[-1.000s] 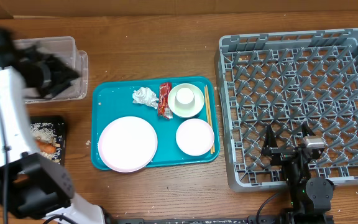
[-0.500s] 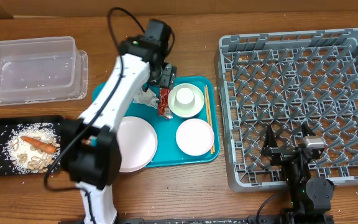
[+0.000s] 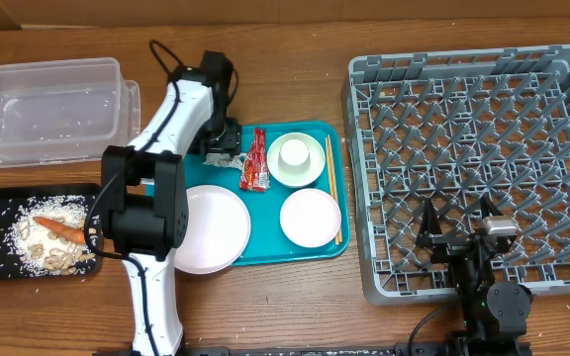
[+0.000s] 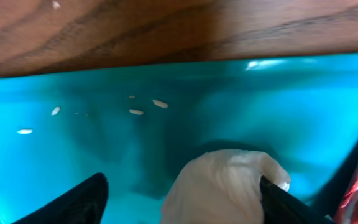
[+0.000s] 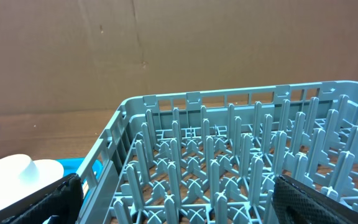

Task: Sort waste into correct bins and load items into the dishwasher
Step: 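Move the left gripper back and grasp the crumpled foil, then carry the foil left and release it into the clear plastic bin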

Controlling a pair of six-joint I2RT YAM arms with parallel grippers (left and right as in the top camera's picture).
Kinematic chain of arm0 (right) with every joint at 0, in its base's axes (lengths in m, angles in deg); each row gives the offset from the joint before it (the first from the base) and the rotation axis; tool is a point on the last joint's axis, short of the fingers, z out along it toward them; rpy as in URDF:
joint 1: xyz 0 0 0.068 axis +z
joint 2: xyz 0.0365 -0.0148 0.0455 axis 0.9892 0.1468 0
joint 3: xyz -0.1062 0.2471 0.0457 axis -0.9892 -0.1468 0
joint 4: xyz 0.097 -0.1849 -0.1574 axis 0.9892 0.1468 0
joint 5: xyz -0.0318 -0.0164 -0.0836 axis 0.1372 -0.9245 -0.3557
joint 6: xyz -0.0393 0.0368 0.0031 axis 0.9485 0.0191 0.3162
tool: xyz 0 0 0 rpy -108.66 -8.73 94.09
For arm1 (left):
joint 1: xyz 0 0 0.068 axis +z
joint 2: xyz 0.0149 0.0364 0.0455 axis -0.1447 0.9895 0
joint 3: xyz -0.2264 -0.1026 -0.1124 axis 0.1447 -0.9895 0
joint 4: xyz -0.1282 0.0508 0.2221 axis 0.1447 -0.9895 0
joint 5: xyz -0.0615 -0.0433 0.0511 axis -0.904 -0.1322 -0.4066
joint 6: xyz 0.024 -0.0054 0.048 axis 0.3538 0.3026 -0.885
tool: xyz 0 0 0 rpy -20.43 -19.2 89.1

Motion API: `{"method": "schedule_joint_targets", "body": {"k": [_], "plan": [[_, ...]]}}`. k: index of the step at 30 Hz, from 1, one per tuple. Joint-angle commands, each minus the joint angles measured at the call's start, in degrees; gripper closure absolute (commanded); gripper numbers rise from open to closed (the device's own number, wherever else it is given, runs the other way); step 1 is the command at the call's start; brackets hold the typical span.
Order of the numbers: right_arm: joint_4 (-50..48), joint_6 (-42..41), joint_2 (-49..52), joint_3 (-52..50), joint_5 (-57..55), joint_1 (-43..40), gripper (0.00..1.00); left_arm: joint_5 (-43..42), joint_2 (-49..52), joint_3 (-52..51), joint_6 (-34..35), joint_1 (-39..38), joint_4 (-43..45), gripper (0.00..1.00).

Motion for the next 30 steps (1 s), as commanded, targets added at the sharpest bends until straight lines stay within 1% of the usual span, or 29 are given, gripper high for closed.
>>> {"method": "schedule_joint_targets", "body": {"k": [1, 2, 3, 4, 6, 8, 14, 17, 21, 26, 30], "plan": [[-0.3, 0.4, -0.1, -0.6, -0.1, 0.0, 0.0, -4.5, 3.2, 0.9, -0.2, 0.6, -0.5, 0.37], [-0.3, 0.4, -0.1, -0.6, -0.2, 0.0, 0.0, -4.7, 3.4, 0.9, -0.2, 0.6, -0.6, 0.42], [-0.3, 0.4, -0.1, -0.6, -0.1, 0.0, 0.0, -4.7, 3.7, 0.9, -0.3, 0.6, -0.7, 0.52], [-0.3, 0.4, -0.1, -0.6, -0.1, 0.0, 0.0, -4.7, 3.7, 0.9, -0.3, 0.6, -0.9, 0.59], [-0.3, 0.4, -0.1, -0.6, -0.2, 0.0, 0.0, -4.5, 3.5, 0.9, -0.2, 0.6, -1.1, 0.76], [-0.3, 0.4, -0.1, -0.6, -0.1, 0.0, 0.0, -4.5, 3.0, 1.1, -0.1, 0.6, -1.6, 0.95], [-0.3, 0.4, -0.1, -0.6, -0.1, 0.0, 0.0, -3.8, -1.8, 4.1, 1.6, 1.4, -4.2, 0.96], [-0.3, 0.4, -0.1, -0.6, -0.1, 0.0, 0.0, -2.3, -6.3, 7.4, 4.3, 2.5, -5.2, 0.96], [-0.3, 0.4, -0.1, -0.6, -0.1, 0.0, 0.0, 1.0, -13.2, 11.3, 6.9, 5.2, -4.3, 0.96], [-0.3, 0.4, -0.1, -0.6, -0.1, 0.0, 0.0, 5.5, -19.5, 13.0, 9.9, 10.8, 0.1, 0.96], [-0.3, 0.4, -0.1, -0.6, -0.1, 0.0, 0.0, 6.9, -19.6, 12.8, 10.5, 17.1, 2.8, 0.96]]}}
